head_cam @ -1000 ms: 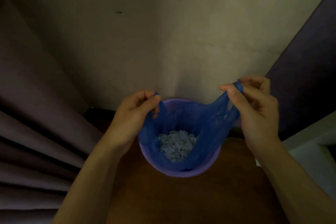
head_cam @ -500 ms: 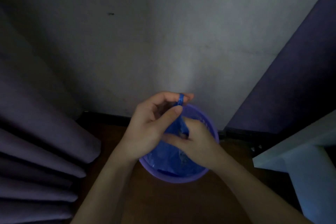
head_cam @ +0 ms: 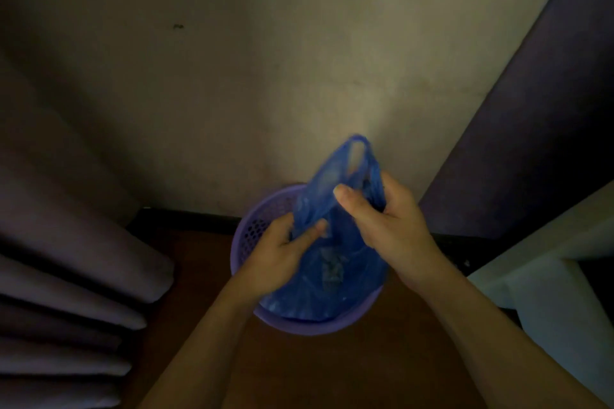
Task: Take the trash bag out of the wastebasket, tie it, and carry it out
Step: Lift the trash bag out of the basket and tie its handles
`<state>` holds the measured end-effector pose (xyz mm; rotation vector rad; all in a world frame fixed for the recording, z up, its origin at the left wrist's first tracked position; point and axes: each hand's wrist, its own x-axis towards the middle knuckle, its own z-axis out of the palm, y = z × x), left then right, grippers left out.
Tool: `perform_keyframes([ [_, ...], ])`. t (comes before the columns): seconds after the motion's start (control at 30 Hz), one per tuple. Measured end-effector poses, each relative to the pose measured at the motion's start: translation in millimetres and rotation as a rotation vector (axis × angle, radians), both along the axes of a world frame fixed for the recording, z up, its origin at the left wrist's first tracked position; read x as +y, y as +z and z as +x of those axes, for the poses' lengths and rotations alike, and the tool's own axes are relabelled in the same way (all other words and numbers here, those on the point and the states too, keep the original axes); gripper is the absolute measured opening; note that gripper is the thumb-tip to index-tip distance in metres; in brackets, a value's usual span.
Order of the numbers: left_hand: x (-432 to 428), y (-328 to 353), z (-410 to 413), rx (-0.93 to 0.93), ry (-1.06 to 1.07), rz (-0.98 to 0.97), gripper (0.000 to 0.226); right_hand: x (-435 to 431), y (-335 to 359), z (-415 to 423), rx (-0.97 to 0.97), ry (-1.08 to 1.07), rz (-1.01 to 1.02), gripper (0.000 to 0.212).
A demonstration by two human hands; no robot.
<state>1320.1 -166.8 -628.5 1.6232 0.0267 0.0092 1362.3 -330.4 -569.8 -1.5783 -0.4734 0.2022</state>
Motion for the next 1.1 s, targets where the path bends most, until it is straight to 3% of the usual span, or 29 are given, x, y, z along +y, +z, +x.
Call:
perform_keyframes([
  [0.1, -0.2, -7.7, 3.1, 0.087, 0.268, -0.266, 0.023, -20.7, -1.1, 8.0, 0.116, -0.031, -0.053, 0.053],
  [0.17, 0.8, -7.9, 5.3, 0.117, 0.323, -0.491, 0.038, -37.6, 0.0, 13.5, 0.215, -0.056, 0.01, 0.064],
  [0.33, 6.8, -2.6, 6.9, 0.12, 0.407, -0.737, 0.029, -83.5, 4.3, 26.5, 0.248, -0.073, 0.31, 0.061],
  [0.43, 10.5, -0.4, 7.1, 0.146, 0.43, -0.812, 0.045, -105.3, 0.6, 30.1, 0.193, 0.058, 0.375, 0.045],
  [0.47, 12.7, -1.1, 7.8, 0.151, 0.433, -0.836, 0.042, -109.8, 0.0, 29.2, 0.199, 0.08, 0.365, 0.047],
  [0.53, 16.1, -2.2, 9.4, 0.158, 0.429, -0.9, 0.028, -111.2, -2.3, 27.8, 0.231, 0.125, 0.252, 0.07],
  [0.6, 16.1, -2.6, 10.4, 0.169, 0.415, -0.945, 0.023, -101.7, -3.1, 21.0, 0.155, 0.269, -0.039, 0.107],
  [0.63, 15.3, -3.8, 10.6, 0.168, 0.404, -0.961, 0.023, -93.2, -4.8, 16.1, 0.126, 0.353, -0.164, 0.116],
  [0.73, 10.8, -2.8, 9.3, 0.163, 0.349, -0.975, 0.023, -62.9, -9.0, 3.6, 0.169, 0.517, -0.248, 0.111],
  [0.8, 10.7, -2.0, 8.3, 0.177, 0.329, -0.962, 0.023, -46.7, -13.8, 2.2, 0.135, 0.487, -0.295, 0.106],
  [0.83, 10.0, -1.4, 7.1, 0.182, 0.335, -0.943, 0.022, -41.4, -16.1, 4.1, 0.068, 0.464, -0.323, 0.094],
  [0.93, 4.1, 6.5, 1.9, 0.177, 0.334, -0.938, 0.018, -29.2, -18.9, 5.6, -0.118, 0.399, -0.345, 0.018],
  [0.97, 2.6, 7.6, 0.9, 0.168, 0.331, -0.946, 0.019, -24.0, -18.9, 4.2, -0.097, 0.37, -0.295, 0.01],
  [1.1, -4.9, 16.6, -1.4, 0.18, 0.332, -0.963, 0.032, -10.5, -25.4, 8.2, 0.019, 0.059, 0.041, 0.041],
])
